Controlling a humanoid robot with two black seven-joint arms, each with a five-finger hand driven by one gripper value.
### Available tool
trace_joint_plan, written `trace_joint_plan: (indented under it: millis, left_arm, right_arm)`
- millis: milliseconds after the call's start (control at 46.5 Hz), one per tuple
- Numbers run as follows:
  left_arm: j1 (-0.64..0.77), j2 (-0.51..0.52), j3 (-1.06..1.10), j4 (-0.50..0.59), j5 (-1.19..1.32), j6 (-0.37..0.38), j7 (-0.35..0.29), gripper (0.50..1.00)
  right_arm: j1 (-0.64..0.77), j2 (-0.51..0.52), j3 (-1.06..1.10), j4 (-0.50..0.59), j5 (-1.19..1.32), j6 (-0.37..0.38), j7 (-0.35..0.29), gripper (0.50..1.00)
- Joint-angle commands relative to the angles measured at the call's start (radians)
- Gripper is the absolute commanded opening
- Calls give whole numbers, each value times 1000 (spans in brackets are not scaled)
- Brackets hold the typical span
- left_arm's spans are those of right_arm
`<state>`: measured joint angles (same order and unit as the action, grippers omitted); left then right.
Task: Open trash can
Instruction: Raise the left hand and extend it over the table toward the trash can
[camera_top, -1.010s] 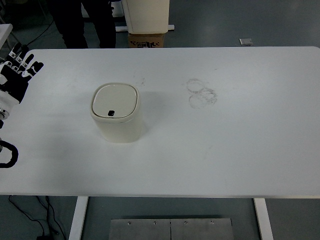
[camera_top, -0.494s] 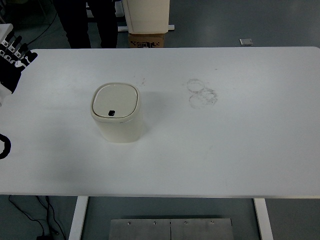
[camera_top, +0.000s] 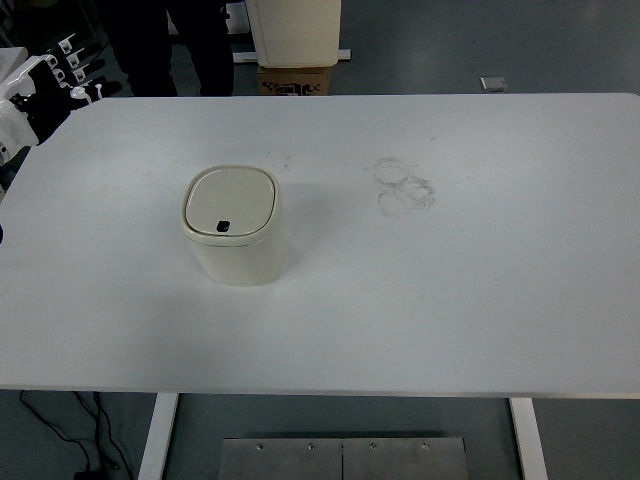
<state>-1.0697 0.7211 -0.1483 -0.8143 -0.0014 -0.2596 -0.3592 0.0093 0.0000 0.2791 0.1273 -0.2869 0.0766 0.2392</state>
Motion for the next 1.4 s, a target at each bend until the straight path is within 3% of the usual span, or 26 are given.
trace_joint_plan:
  millis: [0, 193, 387, 1375]
  left_arm:
    - [-82, 5, 115, -29, 0, -1, 0, 1000]
    - [-271, 3, 355, -109, 6, -15, 2, 1000]
    - [-440, -12, 553, -154, 9, -162, 39, 1000]
    - [-454, -29, 578, -181, 31, -196, 45, 1000]
  right_arm:
    - [0, 0, 0, 0, 0, 0, 0, 991]
    - [0, 0, 0, 0, 0, 0, 0, 991]
    - [0, 0, 0, 0, 0, 0, 0, 991]
    - [0, 0, 0, 0, 0, 0, 0, 991]
